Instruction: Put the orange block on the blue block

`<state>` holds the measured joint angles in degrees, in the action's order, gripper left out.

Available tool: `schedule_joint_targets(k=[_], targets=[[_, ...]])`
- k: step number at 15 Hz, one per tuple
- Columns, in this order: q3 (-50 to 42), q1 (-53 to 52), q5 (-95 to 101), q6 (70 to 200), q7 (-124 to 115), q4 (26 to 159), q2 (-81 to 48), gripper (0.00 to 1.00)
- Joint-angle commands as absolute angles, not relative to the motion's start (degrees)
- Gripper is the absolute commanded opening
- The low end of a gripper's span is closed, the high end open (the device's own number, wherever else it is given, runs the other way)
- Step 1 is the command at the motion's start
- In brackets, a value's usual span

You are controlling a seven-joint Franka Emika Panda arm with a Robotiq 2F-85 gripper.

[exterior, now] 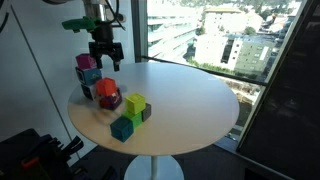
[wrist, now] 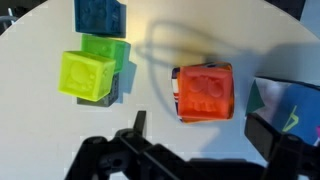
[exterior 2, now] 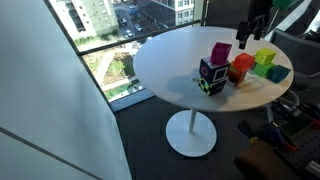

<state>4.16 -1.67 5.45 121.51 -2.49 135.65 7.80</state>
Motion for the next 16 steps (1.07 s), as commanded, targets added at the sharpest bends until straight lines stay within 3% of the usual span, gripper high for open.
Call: schedule_joint_targets(k=[1, 16], targets=[[4.4, -2.29, 5.91, 123.98, -4.84, 137.67, 8.71, 1.0], [4.56, -2.88, 5.26, 135.84, -3.15, 143.74, 6.98, 1.0]])
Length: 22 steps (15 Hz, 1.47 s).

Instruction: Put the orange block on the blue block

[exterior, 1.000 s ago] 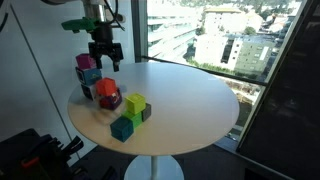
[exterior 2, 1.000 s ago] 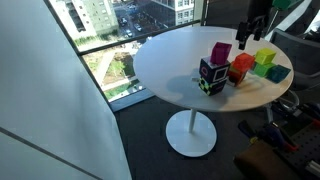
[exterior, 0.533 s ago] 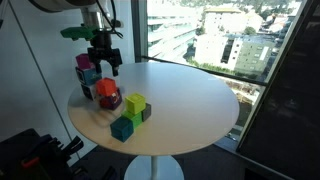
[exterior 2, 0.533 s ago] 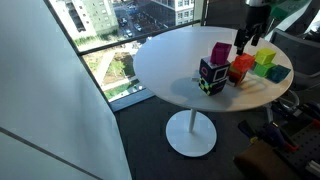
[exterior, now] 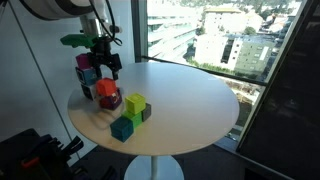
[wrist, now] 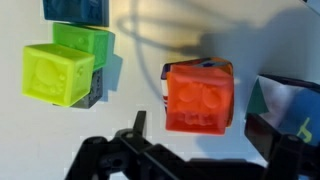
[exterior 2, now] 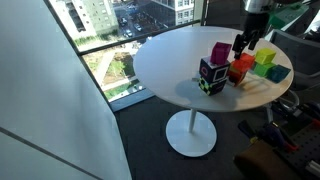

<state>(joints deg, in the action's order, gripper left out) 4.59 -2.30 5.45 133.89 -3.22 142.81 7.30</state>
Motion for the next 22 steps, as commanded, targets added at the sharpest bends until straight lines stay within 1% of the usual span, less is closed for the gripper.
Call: schedule_joint_targets(k=[1, 5, 6, 7, 9, 10, 13, 14, 18, 22], targets=[[4.61, -2.9, 5.32, 136.2, -3.17, 143.92, 6.72, 1.0], [4.73, -2.98, 5.45, 137.3, -3.05, 144.53, 5.69, 1.0], [4.74, -3.03, 5.54, 137.31, -2.91, 144.58, 5.47, 0.96], [4.74, -3.1, 5.44, 137.29, -2.8, 144.6, 5.29, 0.74], [4.75, -3.21, 5.49, 137.11, -2.59, 144.54, 5.12, 0.7], [4.77, -3.28, 5.58, 136.88, -2.59, 144.43, 5.13, 0.64], [4.73, -3.31, 5.98, 136.11, -2.6, 143.85, 5.71, 0.35], [4.69, -3.28, 6.03, 135.84, -2.54, 143.62, 6.05, 0.31], [4.53, -3.15, 5.8, 134.96, -2.33, 142.99, 7.33, 0.25], [4.09, -3.08, 4.51, 133.12, -0.81, 143.18, 8.7, 0.24]])
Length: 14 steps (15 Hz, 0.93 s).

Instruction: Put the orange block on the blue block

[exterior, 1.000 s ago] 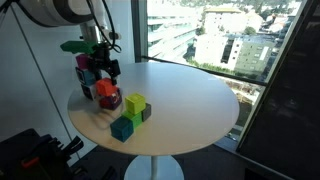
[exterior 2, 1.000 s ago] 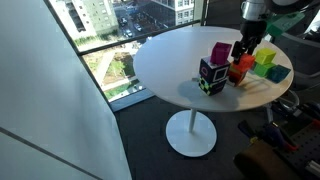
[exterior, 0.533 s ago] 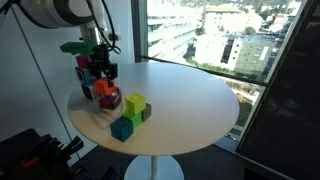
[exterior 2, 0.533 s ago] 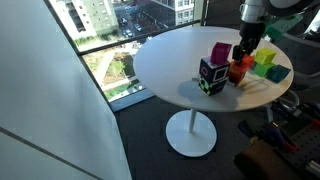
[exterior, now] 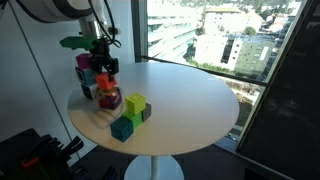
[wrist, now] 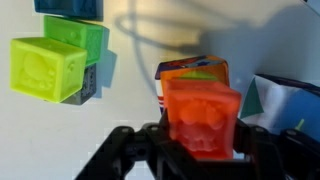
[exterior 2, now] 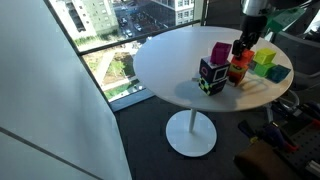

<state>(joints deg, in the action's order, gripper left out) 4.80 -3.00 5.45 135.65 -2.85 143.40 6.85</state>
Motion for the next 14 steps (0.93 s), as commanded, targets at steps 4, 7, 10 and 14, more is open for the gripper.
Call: schedule_joint_targets(k=[4, 7, 10, 14], targets=[[3.12, -2.66, 4.37, 130.51, 0.17, 143.68, 9.94, 0.24], [2.09, -2.27, 4.56, 128.51, 0.66, 144.18, 11.26, 0.24], [1.07, -1.8, 4.49, 126.78, 1.51, 145.0, 12.81, 0.24], [-0.2, -0.88, 4.81, 125.62, 2.13, 146.53, 14.73, 0.24]])
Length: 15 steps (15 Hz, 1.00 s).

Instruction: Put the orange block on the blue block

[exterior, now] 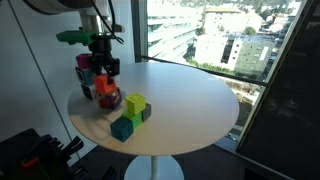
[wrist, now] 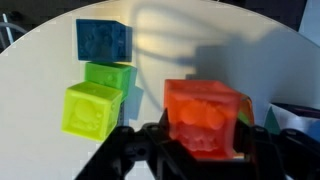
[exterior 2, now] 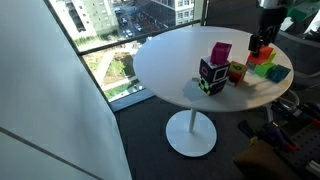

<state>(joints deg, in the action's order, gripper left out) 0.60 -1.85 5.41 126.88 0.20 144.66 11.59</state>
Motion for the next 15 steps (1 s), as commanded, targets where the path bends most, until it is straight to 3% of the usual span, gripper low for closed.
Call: schedule_joint_targets(k=[1, 15], targets=[[-0.53, -0.58, 4.92, 125.61, 2.26, 147.05, 15.24, 0.24], [-7.38, 5.58, 5.99, 127.7, 9.64, 153.13, 19.48, 0.24]])
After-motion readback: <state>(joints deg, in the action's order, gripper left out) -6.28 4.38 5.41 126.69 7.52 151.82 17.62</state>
